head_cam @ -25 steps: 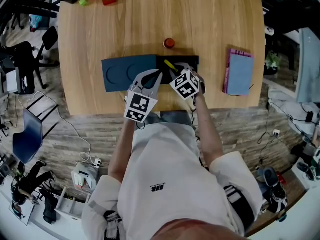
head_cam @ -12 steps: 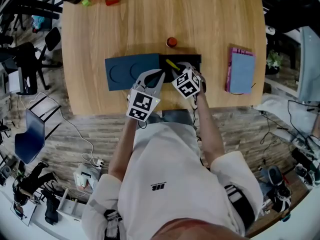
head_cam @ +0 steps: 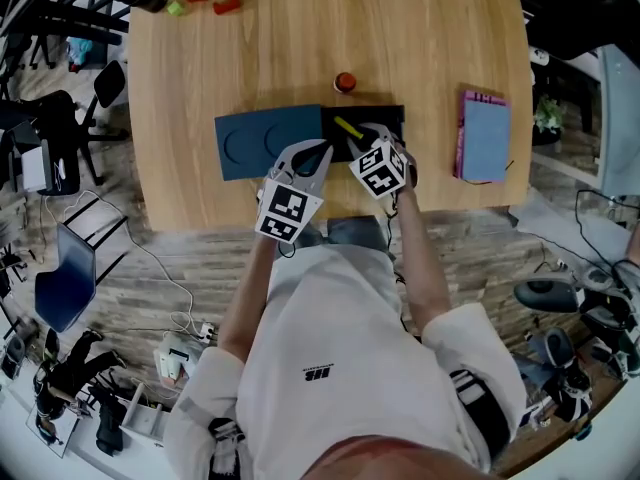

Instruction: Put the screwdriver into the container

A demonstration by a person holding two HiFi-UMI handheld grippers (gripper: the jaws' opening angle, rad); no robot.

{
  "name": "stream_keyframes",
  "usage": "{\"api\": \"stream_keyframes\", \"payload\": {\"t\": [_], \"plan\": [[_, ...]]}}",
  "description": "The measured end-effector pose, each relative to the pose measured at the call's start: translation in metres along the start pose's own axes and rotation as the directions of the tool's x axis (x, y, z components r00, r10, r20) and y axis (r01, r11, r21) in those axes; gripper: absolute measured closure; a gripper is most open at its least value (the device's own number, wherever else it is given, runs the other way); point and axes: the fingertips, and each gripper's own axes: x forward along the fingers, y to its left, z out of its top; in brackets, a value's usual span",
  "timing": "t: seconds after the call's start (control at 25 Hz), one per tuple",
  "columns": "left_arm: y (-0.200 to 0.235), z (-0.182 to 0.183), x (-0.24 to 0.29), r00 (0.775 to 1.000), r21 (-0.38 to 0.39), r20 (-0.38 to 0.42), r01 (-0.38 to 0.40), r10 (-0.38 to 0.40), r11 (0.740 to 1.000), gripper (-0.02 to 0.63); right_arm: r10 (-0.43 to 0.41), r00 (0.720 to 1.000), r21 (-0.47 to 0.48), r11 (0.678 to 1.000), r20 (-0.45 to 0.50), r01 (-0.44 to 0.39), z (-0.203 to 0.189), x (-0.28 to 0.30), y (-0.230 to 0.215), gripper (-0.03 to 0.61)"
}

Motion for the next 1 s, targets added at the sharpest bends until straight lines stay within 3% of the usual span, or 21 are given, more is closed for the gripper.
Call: {"api": "stream_keyframes", "payload": {"t": [0.36, 0.6, 1.0], "plan": [[-0.004, 0.008, -0.015, 0.999, 0.032, 0.033, 0.010, -0.011, 0.999, 0.603, -0.115, 0.988, 0.066, 0.992, 0.107, 0.108, 0.019, -0.050, -0.007, 0.496], [-0.005, 0.023, -0.029, 0.997, 0.077, 0.072, 0.032, -0.037, 0.997, 0.603, -0.216, 0.942, 0.183, 0.968, 0.257, 0.172, 0.039, -0.109, -0.003, 0.581], [-0.022, 0.033, -0.052, 0.988, 0.151, 0.096, 0.105, -0.120, 0.983, 0.603, -0.341, 0.874, 0.344, 0.913, 0.346, 0.220, 0.036, -0.180, 0.026, 0.583]]}}
